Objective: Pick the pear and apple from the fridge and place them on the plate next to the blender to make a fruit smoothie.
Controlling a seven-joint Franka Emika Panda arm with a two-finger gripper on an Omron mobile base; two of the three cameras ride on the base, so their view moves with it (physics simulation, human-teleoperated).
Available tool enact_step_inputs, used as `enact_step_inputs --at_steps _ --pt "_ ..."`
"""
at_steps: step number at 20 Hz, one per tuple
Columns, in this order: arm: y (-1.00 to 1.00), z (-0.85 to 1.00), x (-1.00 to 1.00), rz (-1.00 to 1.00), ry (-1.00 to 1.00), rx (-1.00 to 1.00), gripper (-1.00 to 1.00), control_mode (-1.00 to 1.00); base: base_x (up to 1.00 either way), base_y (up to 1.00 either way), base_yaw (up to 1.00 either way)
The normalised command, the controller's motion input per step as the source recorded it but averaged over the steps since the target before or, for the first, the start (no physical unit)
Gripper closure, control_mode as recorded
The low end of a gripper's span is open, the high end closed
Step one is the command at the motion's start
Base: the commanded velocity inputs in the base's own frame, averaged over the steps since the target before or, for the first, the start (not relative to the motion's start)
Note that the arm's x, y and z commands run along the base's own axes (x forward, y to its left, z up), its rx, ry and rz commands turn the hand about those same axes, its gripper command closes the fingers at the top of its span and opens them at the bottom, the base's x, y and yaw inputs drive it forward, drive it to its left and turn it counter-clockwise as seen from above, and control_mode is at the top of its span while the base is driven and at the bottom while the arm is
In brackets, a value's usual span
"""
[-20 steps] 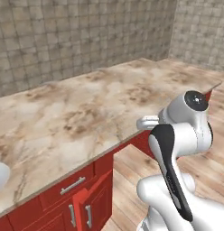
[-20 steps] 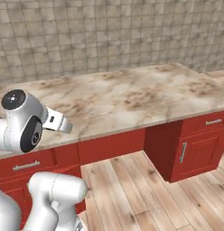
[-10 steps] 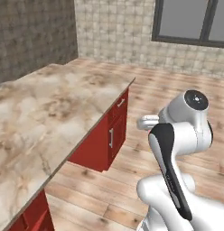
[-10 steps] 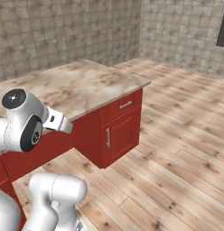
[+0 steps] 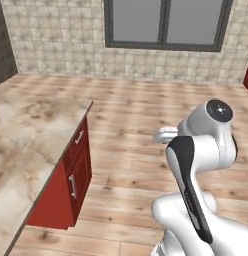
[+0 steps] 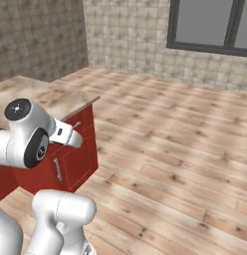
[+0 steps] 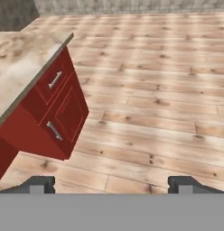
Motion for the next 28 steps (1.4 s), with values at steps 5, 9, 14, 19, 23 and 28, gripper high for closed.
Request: enact_step_inputs --at_steps 5,9,14,19,23,28 --pt "0.00 0.00 0.00 0.00 0.00 0.00 -1.00 1.00 1.00 -0.61 -0.22" --pt "0.00 0.00 0.00 0.00 0.00 0.00 -1.00 1.00 1.00 -0.80 -0.32" --pt "0.00 0.00 0.00 0.00 0.00 0.00 -1.00 1.00 0.94 -0.72 -0.43" --pt "0.00 0.00 0.00 0.00 0.00 0.00 -1.00 1.00 0.88 -0.69 -0.46" --pt "0.00 0.00 0.00 0.00 0.00 0.00 -1.00 1.00 1.00 -0.44 -0.42" --pt "0.00 0.00 0.00 0.00 0.00 0.00 -1.00 1.00 1.00 -0.16 -0.44"
